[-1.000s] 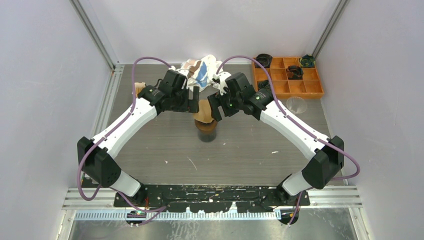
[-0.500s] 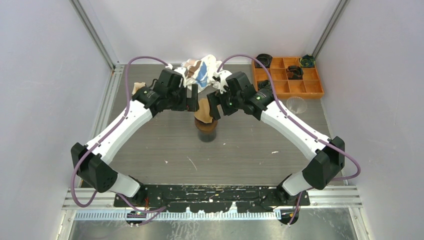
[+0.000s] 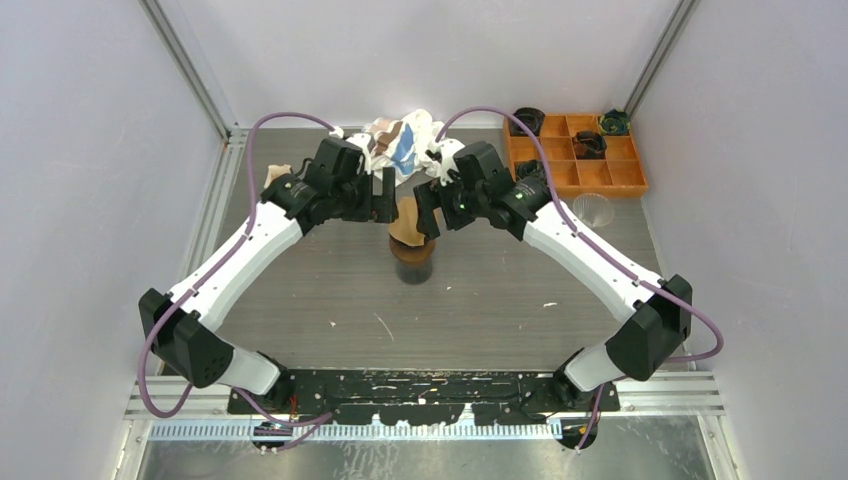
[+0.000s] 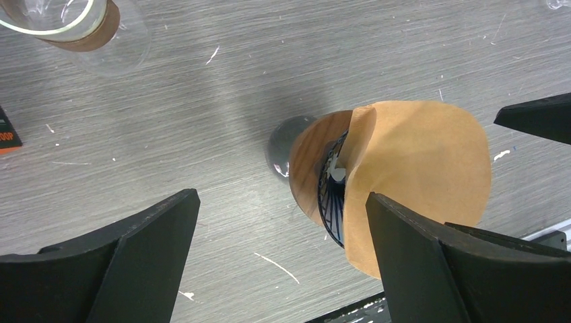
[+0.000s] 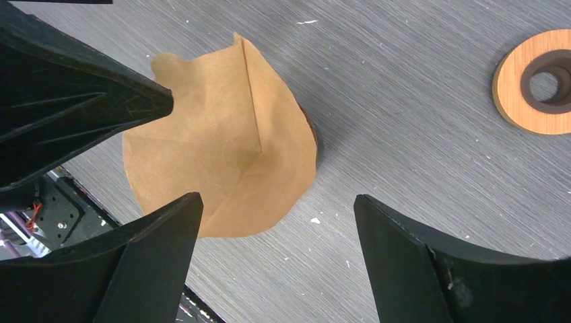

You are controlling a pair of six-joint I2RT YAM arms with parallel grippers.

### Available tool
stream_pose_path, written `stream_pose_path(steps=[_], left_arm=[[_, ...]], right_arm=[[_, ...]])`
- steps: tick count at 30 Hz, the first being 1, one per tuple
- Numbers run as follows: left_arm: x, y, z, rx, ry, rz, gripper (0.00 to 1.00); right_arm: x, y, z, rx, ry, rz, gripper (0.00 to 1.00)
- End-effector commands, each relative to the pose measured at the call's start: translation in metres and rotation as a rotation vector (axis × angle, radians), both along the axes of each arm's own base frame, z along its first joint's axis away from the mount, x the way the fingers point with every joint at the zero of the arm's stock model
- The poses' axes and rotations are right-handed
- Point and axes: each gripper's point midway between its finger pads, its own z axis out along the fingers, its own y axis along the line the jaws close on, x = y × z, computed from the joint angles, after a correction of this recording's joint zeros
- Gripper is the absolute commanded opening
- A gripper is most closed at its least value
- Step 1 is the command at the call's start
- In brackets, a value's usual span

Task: Place the coffee filter in the dripper
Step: Adjust the coffee filter in the coffee dripper.

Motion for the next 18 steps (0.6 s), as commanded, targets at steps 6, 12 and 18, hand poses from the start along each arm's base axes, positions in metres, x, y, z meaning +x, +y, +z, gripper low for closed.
stream_pose_path(steps=[6, 12, 18], left_arm=[[0.010, 0.005, 0.000, 0.042, -0.005, 0.025, 0.98], [0.011, 0.008, -0.005, 0.071, 0.000, 0.025, 0.98], [0.012, 0.008, -0.005, 0.081, 0.001, 0.018, 0.98]], right_arm=[[0.004, 0.008, 0.005, 0.006, 0.024, 0.026, 0.89], [0.007, 0.006, 0.009, -0.001, 0.007, 0.012, 0.89], [0.021, 0.006, 0.035, 0.011, -0.065, -0.019, 0.85]])
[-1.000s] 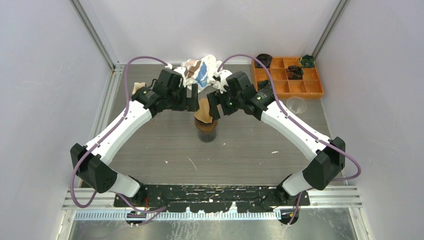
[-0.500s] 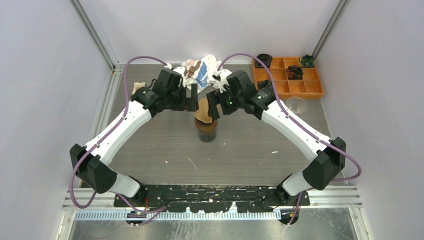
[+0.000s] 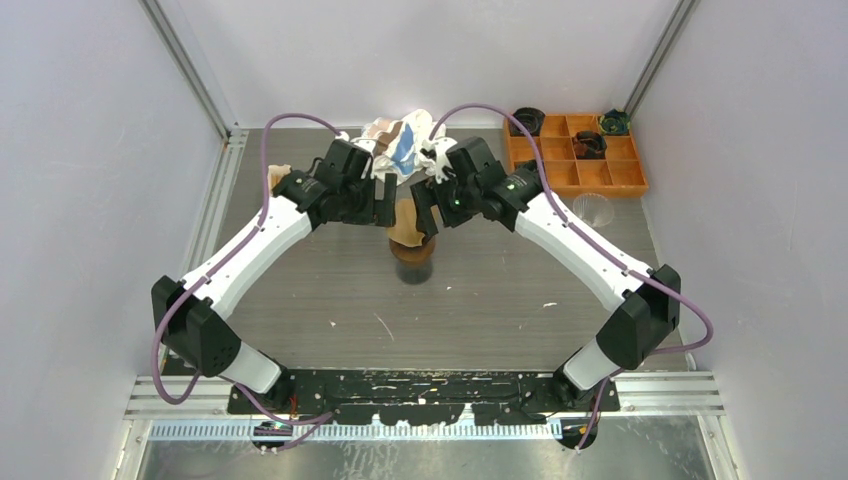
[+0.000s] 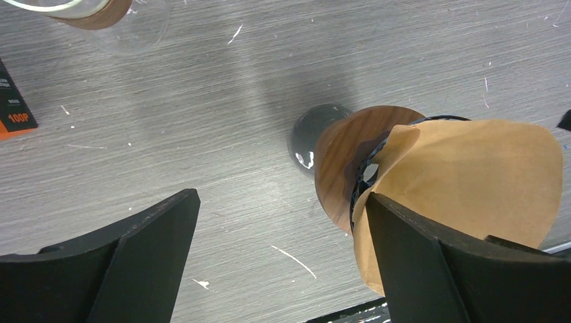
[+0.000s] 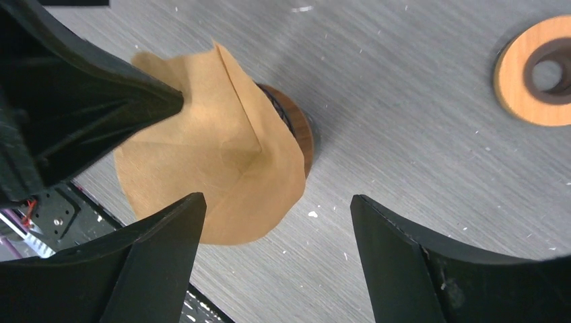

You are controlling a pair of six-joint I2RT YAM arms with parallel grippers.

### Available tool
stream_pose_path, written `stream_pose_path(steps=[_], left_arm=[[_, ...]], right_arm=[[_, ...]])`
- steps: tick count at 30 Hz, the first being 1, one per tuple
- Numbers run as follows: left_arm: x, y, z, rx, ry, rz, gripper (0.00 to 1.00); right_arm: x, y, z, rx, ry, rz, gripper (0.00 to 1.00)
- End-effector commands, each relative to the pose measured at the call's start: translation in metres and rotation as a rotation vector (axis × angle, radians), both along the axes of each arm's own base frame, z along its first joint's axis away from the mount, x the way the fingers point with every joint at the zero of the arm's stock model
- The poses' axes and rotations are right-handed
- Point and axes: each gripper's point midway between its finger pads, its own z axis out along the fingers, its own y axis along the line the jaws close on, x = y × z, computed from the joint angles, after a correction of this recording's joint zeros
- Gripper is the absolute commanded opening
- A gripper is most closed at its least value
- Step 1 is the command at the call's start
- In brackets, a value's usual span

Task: Place the coffee filter in the dripper
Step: Adjust the coffee filter in the coffee dripper.

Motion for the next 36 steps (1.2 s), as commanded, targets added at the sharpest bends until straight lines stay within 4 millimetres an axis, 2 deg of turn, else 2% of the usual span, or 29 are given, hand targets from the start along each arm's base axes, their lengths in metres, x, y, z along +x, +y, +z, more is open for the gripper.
stream_pose_path(steps=[1, 4, 11, 21, 30, 33, 36], left_arm=[[0.009, 0.000, 0.022, -0.005, -0.063, -0.008, 0.98], [0.010, -0.001, 0.021, -0.003, -0.060, -0.010, 0.98], [0.010, -0.003, 0.023, -0.017, -0.063, -0.020, 0.98], [0.009, -0.006, 0.025, -0.031, -0.068, -0.033, 0.98], [0.007, -0.011, 0.029, -0.067, -0.074, -0.036, 0.98], [0.007, -0.011, 0.029, -0.069, -0.071, -0.036, 0.99], [0.007, -0.011, 0.026, -0.064, -0.065, -0.037, 0.99]], right_arm=[[0.021, 0.004, 0.048, 0.059, -0.134, -0.023, 0.83], [0.028, 0.006, 0.052, 0.066, -0.141, -0.029, 0.75], [0.034, 0.016, 0.040, 0.067, -0.108, -0.008, 0.47], [0.033, 0.012, 0.020, 0.035, -0.079, -0.008, 0.22], [0.028, 0.012, 0.013, 0.039, -0.061, 0.006, 0.18], [0.027, 0.012, 0.017, 0.048, -0.067, 0.010, 0.23], [0.026, 0.012, 0.021, 0.054, -0.078, 0.006, 0.34]])
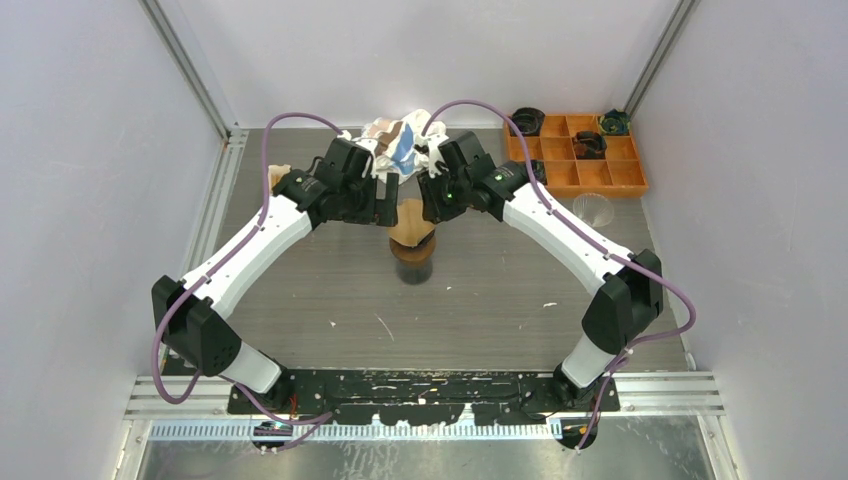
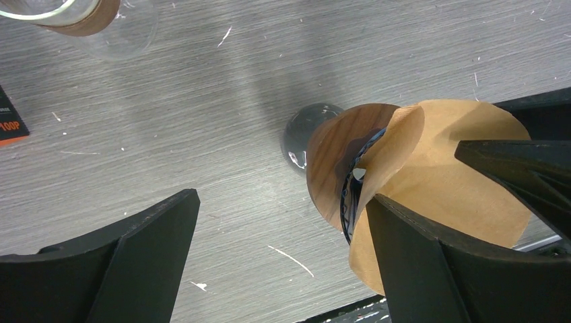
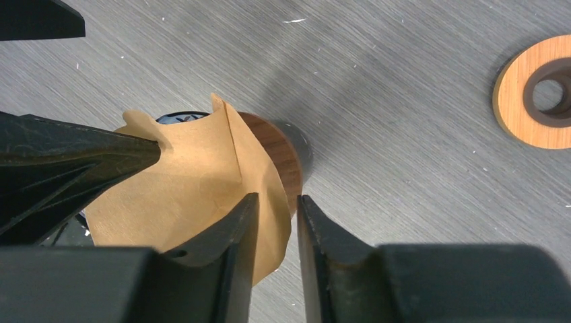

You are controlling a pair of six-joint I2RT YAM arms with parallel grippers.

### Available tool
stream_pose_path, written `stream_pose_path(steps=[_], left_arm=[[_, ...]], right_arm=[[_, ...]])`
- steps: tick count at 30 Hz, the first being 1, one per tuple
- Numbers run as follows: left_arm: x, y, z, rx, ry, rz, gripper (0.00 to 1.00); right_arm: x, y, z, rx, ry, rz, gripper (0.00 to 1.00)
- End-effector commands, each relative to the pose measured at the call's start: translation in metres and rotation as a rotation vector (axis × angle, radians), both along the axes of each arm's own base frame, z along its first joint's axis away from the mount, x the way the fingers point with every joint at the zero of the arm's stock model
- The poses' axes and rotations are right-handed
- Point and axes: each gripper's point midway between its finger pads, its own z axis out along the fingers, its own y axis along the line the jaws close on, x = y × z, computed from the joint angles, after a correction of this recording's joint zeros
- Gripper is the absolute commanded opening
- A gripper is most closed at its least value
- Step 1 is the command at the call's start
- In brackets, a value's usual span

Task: Place the coffee filter in the dripper
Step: Adjust the coffee filter in the coffee dripper.

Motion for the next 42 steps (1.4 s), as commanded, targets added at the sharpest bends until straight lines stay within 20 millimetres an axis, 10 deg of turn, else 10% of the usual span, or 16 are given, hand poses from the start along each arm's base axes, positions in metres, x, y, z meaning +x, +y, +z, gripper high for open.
stream_pose_path(steps=[1, 16, 42], left_arm=[[0.008, -0.006, 0.023, -0.052, -0.063, -0.004, 0.99], [0.009, -0.008, 0.035, -0.092, -0.106, -0.001, 0.99], [0.012, -0.005, 0.007, -0.040, -0.051, 0.026, 0.99]], right_arm=[[0.001, 0.001, 0.032, 0.069, -0.080, 0.003, 0.38], [-0.003, -0.013, 0.058, 0.099, -0.155, -0.049, 0.70], [-0.009, -0.013, 0.041, 0.135, -0.133, -0.063, 0.84]])
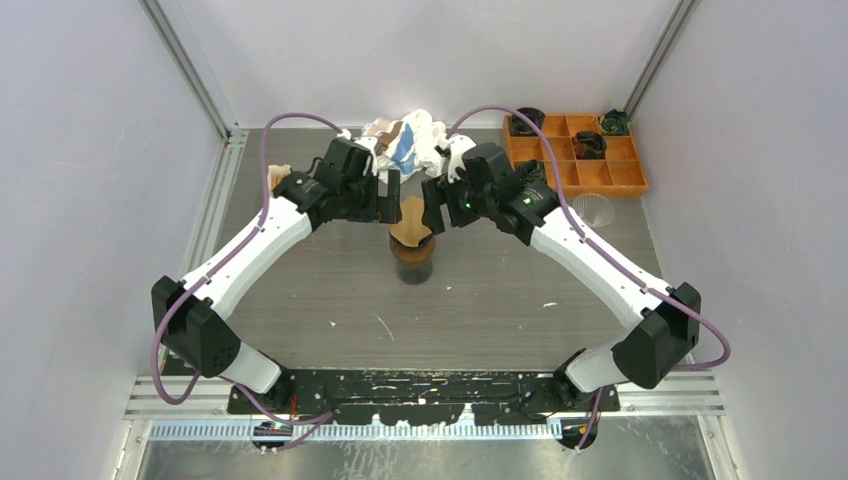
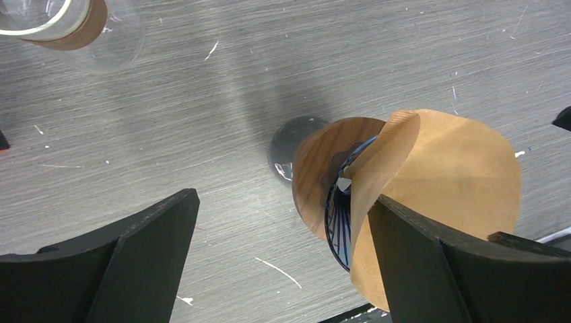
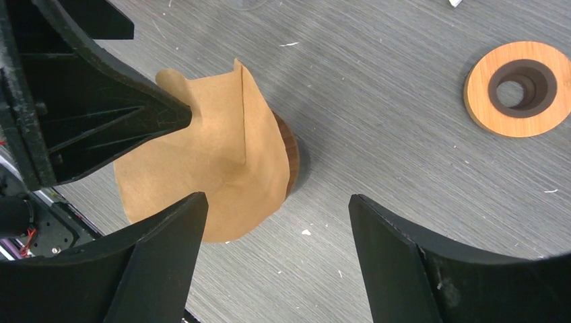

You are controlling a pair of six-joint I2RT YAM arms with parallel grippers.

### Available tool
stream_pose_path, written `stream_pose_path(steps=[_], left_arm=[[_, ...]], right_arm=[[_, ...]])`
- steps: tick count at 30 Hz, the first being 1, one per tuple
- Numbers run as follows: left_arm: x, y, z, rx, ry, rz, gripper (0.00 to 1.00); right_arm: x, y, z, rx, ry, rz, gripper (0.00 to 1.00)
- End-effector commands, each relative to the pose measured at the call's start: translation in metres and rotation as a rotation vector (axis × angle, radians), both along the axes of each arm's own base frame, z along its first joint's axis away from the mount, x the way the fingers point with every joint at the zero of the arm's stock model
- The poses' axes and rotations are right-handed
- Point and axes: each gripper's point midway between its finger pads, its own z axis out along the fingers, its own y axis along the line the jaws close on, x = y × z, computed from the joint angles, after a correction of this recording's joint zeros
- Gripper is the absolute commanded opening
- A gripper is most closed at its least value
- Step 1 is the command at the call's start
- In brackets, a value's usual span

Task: Place the coffee filter in the dripper
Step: Adjust the coffee filter in the coffee dripper.

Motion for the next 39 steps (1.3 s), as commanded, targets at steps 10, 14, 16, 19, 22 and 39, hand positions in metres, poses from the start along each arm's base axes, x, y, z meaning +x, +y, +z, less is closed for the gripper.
stream_pose_path(steps=[10, 14, 16, 19, 22, 39], left_arm=[[0.005, 0.011, -0.005, 0.062, -0.003, 0.029, 0.99], [0.005, 0.015, -0.005, 0.084, -0.003, 0.041, 0.99], [0.006, 0.018, -0.006, 0.098, 0.002, 0.046, 0.99], [0.007, 0.019, -0.007, 0.107, 0.002, 0.054, 0.99], [0.008, 0.018, -0.006, 0.106, 0.000, 0.054, 0.99], [0.000, 0.002, 0.029, -0.038, -0.076, -0.008, 0.99]], right_arm=[[0.013, 0.011, -0.020, -0.021, 0.056, -0.007, 0.84], [0.015, 0.007, -0.024, -0.042, 0.054, -0.017, 0.84], [0.015, 0.005, -0.026, -0.056, 0.057, -0.020, 0.84], [0.014, 0.003, -0.032, -0.079, 0.065, -0.015, 0.84], [0.012, 0.000, -0.037, -0.094, 0.073, -0.010, 0.84], [0.012, 0.009, -0.038, -0.073, 0.092, 0.017, 0.84]])
